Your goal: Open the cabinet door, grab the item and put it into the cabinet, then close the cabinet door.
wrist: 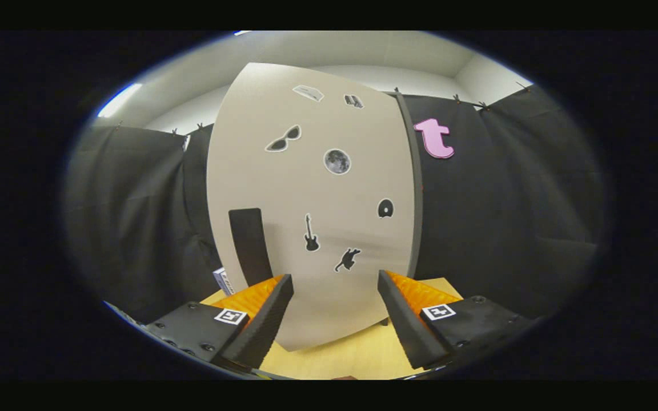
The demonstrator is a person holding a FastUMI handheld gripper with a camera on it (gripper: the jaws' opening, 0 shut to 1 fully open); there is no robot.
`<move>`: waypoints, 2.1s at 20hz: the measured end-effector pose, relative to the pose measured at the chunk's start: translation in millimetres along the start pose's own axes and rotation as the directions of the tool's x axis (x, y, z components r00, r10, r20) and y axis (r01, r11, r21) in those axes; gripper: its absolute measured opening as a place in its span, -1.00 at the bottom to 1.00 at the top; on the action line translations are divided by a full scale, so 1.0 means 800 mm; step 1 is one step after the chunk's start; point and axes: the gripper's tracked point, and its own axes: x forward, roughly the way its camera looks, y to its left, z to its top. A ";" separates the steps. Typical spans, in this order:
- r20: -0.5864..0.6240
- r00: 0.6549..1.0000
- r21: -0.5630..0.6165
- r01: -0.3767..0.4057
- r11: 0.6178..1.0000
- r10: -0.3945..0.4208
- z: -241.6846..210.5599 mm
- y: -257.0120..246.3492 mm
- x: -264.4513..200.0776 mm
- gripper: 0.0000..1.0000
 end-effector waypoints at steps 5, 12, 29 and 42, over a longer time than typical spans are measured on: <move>0.003 0.998 -0.018 -0.059 0.998 0.059 0.007 0.022 0.008 0.91; -0.009 0.992 -0.024 -0.123 0.992 0.122 0.009 0.058 0.048 0.92; -0.026 0.995 -0.040 -0.098 0.994 0.097 -0.002 0.098 0.151 0.94; -0.037 0.997 -0.057 -0.067 0.996 0.065 -0.014 0.108 0.173 0.94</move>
